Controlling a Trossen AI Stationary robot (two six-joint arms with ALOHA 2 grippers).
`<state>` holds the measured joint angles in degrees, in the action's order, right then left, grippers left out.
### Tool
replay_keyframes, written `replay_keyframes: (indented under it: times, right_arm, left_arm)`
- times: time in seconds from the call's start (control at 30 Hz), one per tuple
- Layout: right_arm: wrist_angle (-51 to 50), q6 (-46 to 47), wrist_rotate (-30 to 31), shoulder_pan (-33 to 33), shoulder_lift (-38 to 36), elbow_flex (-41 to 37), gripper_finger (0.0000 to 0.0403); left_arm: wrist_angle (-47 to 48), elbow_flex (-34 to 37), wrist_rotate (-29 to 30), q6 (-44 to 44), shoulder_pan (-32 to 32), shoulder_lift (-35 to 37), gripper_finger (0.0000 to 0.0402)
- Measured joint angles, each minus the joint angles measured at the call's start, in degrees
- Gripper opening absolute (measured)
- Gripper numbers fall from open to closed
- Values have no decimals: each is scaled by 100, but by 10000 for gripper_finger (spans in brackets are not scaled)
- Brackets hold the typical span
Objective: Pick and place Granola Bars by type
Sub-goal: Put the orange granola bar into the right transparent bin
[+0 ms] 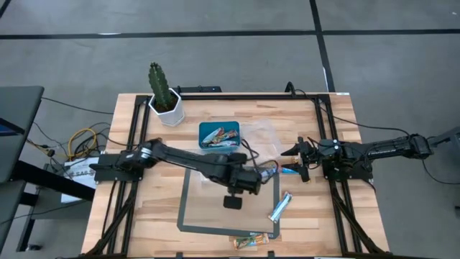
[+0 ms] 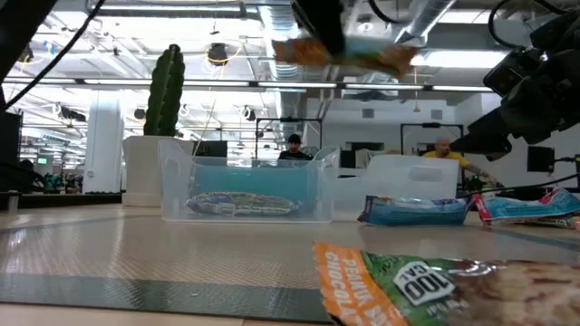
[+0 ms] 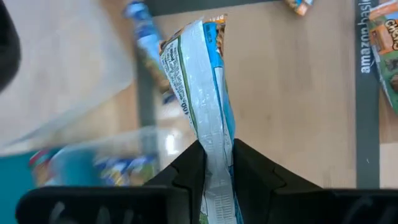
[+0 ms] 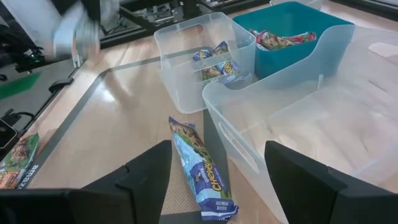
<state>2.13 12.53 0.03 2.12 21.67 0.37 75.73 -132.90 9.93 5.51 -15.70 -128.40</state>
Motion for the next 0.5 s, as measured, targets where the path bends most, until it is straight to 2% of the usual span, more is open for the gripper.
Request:
replay_keyframes:
  times: [0.27, 0.5]
  right_arm:
    - [0, -1, 0, 1, 0, 0, 249]
    - [0, 0, 0, -1, 0, 1, 249]
  left_arm:
    - [1033, 0, 1017, 530, 33, 754, 68]
    - [1430, 0, 1187, 909, 20, 966, 68]
